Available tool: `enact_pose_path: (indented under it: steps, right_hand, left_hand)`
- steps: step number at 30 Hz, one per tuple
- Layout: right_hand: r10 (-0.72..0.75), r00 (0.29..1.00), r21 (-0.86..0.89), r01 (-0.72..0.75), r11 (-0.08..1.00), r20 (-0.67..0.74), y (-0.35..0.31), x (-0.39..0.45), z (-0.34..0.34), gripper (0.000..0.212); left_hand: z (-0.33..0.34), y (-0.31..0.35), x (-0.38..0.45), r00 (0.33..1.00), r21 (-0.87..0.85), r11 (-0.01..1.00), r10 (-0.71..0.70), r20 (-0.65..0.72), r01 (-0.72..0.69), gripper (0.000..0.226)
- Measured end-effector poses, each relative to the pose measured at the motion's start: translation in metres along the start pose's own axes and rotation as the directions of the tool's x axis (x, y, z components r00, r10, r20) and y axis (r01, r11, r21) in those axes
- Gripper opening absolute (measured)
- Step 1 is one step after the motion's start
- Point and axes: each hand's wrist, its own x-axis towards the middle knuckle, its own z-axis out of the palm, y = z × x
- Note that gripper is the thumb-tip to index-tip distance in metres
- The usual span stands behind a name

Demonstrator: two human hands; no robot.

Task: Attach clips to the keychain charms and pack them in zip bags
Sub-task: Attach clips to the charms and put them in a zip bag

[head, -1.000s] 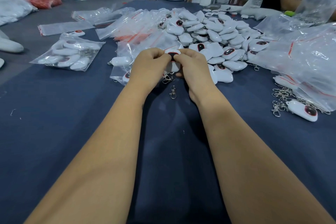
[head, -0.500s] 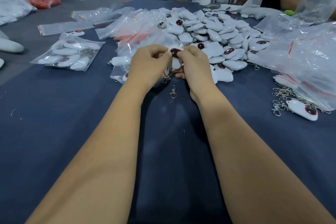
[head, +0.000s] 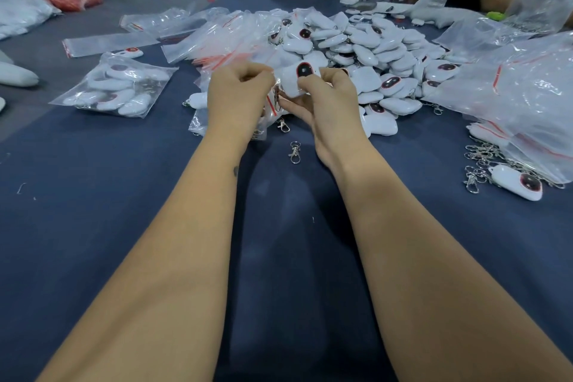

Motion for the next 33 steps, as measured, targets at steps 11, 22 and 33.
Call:
enact_pose_path:
  steps: [11, 22, 33]
  right_hand:
    - [-0.088, 0.984, -0.594, 0.164, 0.787, 0.155, 0.014, 0.002, -0.006, 0.013]
    - [-0.007, 0.951, -0.791, 0.260, 0.554, 0.308, 0.014, 0.000, -0.003, 0.030]
    - [-0.353, 0.928, -0.988, -0.079, 0.130, -0.120, 0.002, 0.001, -0.016, 0.028]
  left_hand:
    - [-0.016, 0.014, -0.002, 0.991, -0.302, 0.950, -0.035, 0.130, 0.073, 0.036]
    - [-0.027, 0.012, 0.002, 0.968, -0.538, 0.842, -0.169, -0.185, 0.044, 0.039]
    - [0.024, 0.027, -0.020, 0.993, -0.355, 0.933, -0.010, 0.115, 0.051, 0.024]
